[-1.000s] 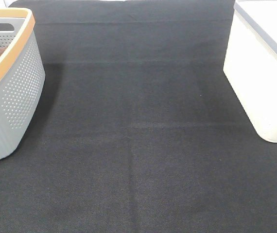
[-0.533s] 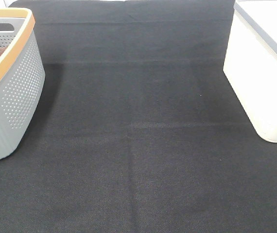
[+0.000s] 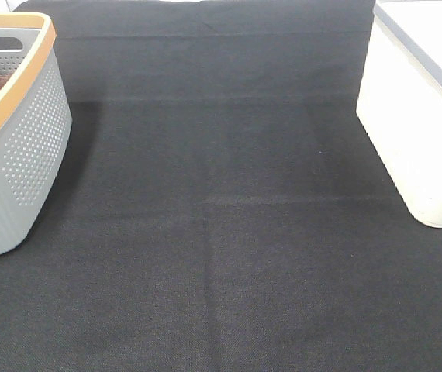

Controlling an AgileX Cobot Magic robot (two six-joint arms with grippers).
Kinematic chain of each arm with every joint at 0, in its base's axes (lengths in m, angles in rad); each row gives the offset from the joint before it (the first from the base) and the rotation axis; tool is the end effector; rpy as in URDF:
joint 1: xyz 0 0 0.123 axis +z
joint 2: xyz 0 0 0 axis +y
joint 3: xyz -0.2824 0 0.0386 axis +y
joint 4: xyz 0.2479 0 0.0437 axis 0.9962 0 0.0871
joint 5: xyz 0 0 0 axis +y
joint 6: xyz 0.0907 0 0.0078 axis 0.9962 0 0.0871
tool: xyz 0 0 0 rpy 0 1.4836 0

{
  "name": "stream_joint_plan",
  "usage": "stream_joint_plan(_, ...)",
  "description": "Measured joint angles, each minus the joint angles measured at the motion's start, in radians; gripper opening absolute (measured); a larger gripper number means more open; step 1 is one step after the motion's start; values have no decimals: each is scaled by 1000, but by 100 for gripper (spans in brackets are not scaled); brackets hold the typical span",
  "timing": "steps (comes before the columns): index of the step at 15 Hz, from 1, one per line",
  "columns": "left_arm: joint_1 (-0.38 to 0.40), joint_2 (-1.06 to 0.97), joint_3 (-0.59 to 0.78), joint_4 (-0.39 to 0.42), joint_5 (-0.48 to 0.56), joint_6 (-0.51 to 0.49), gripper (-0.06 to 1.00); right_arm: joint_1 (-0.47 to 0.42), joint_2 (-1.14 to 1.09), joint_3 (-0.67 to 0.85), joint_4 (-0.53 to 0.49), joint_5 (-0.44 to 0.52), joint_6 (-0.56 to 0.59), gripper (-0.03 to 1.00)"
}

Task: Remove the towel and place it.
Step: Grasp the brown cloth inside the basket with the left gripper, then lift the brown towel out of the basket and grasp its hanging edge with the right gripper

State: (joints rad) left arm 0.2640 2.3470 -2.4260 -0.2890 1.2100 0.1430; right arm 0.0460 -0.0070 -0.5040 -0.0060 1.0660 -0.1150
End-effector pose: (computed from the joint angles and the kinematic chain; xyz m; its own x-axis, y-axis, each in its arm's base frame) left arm 0.5027 0.1107 0.2853 -0.8314 -0.1864 -0.5236 -0.0870 0.9741 -0.2086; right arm -0.0066 -0.0008 0.2778 -0.4425 -0.1381 -0.8861 -0.0940 0.9898 -0.1073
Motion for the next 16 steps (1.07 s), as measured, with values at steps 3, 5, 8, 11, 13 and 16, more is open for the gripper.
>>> stream_joint_plan(3, 0, 0, -51, -70, 3, -40, 1, 0, 0, 0, 0, 0, 0, 82)
stream_joint_plan(5, 0, 0, -82, -133, 3, -40, 1, 0, 0, 0, 0, 0, 0, 82)
stream_joint_plan(8, 0, -14, -111, -221, 6, -46, 1, 0, 0, 0, 0, 0, 0, 82)
stream_joint_plan(11, 0, -81, -120, -283, 7, -43, 1, 0, 0, 0, 0, 0, 0, 82)
stream_joint_plan(13, 0, -136, -121, -327, 7, -37, 1, 0, 0, 0, -1, 0, 0, 82)
stream_joint_plan(16, 0, -199, -121, -428, -13, -15, 1, 0, 0, 0, -1, 0, 0, 82)
